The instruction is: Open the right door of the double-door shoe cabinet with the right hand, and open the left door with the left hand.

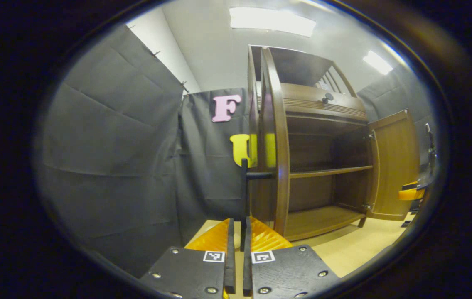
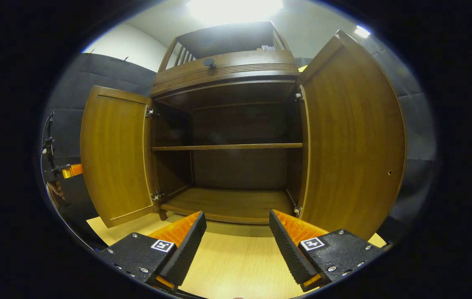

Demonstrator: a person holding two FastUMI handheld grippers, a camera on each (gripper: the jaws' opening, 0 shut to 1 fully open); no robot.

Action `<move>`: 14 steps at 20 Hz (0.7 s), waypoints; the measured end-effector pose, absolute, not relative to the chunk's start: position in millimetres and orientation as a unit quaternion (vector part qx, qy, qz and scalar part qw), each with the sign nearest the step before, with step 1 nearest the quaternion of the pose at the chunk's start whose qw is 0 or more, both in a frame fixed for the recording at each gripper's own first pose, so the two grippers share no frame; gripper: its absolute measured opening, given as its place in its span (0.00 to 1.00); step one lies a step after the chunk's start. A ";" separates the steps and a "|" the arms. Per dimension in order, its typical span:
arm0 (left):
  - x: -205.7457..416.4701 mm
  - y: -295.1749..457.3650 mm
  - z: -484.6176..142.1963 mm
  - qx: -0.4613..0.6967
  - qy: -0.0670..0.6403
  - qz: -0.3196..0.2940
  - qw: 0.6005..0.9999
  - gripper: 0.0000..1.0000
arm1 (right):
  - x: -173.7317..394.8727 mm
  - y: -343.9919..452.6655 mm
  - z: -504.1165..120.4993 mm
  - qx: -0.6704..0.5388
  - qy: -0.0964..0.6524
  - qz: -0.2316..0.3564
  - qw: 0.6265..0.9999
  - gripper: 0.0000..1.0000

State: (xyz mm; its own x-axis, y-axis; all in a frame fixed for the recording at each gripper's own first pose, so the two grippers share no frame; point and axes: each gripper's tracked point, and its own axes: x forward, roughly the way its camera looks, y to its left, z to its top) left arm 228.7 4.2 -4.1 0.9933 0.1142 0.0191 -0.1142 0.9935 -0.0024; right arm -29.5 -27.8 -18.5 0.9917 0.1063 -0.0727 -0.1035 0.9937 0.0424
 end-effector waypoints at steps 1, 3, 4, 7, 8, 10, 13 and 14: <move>225.2 7.1 -2.5 -0.006 -0.013 0.071 0.997 0.12 | -29.5 -31.5 -18.2 0.023 0.036 0.050 0.998 0.94; 223.2 7.8 -1.3 -0.017 -0.015 0.086 0.996 0.08 | -31.7 -37.1 -18.3 0.032 0.035 0.049 0.998 0.94; 221.2 10.1 -0.4 -0.012 -0.011 0.096 0.995 0.08 | -33.8 -40.9 -18.3 0.034 0.034 0.048 0.998 0.94; 209.2 29.4 0.9 0.026 -0.011 0.133 0.991 0.05 | -38.9 -53.1 -13.7 0.038 0.026 0.041 0.998 0.94; 210.9 31.4 4.0 0.030 -0.021 0.135 0.990 0.12 | -41.4 -57.6 -13.2 0.040 0.024 0.040 0.998 0.94; 213.1 29.7 8.1 0.028 -0.032 0.141 0.989 0.04 | -46.6 -65.0 -10.6 0.043 0.021 0.039 0.998 0.94; 211.6 31.7 18.4 0.040 -0.046 0.156 0.986 0.43 | -55.6 -85.9 -4.6 0.042 0.015 0.026 0.999 0.94; 210.7 31.3 21.4 0.039 -0.051 0.158 0.985 0.57 | -56.6 -92.2 -0.7 0.044 0.010 0.020 0.999 0.94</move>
State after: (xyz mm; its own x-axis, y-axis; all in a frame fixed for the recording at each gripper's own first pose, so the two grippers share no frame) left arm 210.7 31.3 21.4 0.9447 0.3081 0.1123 -0.3160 0.9468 0.0607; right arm -56.6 -92.2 -0.7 0.9990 0.0416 -0.0187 -0.0397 0.9953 0.0884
